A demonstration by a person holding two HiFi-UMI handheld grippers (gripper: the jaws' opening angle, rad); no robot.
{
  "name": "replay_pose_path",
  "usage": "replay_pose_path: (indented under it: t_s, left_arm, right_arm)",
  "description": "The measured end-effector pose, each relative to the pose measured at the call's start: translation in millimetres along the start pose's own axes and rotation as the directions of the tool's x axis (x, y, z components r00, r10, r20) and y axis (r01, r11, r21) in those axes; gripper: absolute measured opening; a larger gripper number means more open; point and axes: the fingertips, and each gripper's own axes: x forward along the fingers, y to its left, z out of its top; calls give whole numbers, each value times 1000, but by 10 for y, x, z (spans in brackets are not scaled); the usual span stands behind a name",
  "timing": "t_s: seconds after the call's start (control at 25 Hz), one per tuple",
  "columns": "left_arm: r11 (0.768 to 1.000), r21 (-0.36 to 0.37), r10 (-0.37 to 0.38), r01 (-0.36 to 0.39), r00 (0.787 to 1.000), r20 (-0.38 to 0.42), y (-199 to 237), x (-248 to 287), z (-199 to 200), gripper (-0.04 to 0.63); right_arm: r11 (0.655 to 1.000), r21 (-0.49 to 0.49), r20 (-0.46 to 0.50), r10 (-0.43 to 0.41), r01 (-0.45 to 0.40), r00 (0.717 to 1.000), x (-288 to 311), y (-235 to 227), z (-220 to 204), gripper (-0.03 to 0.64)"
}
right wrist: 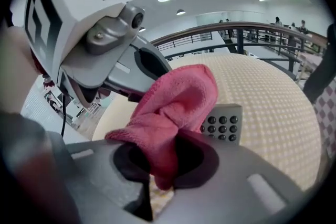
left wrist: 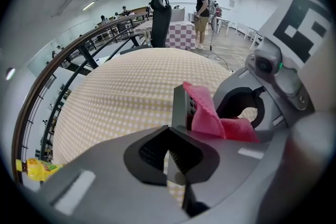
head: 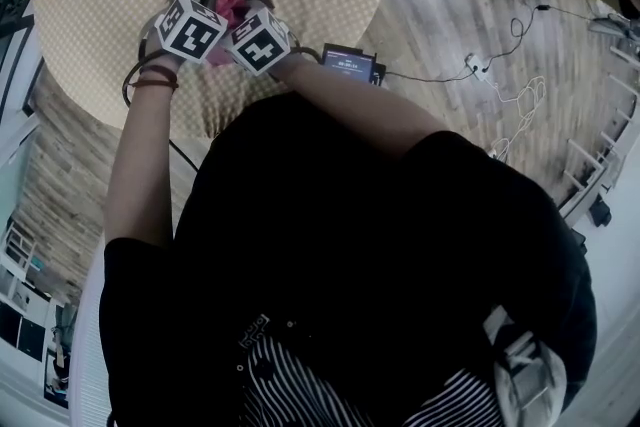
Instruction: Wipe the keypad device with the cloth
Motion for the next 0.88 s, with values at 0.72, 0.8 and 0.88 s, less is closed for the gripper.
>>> replay_pose_path:
  t_s: [0.72, 0.8, 0.88]
  left_arm:
    - [951, -271, 194, -149, 970, 149, 72, -329, 60, 2]
    - [922, -340, 268, -188, 941, 208, 87, -588, 137, 2]
    - [881, -427, 337, -206, 905, 258, 77, -889, 177, 3]
  right_arm:
    - [1000, -30, -88, 6, -9, 996, -367, 0, -262, 64]
    - [996, -84, -51, -3, -1, 999, -551, 11, -121, 64]
    - [992, -126, -12, -3, 2, 1000, -736, 50, 41, 63]
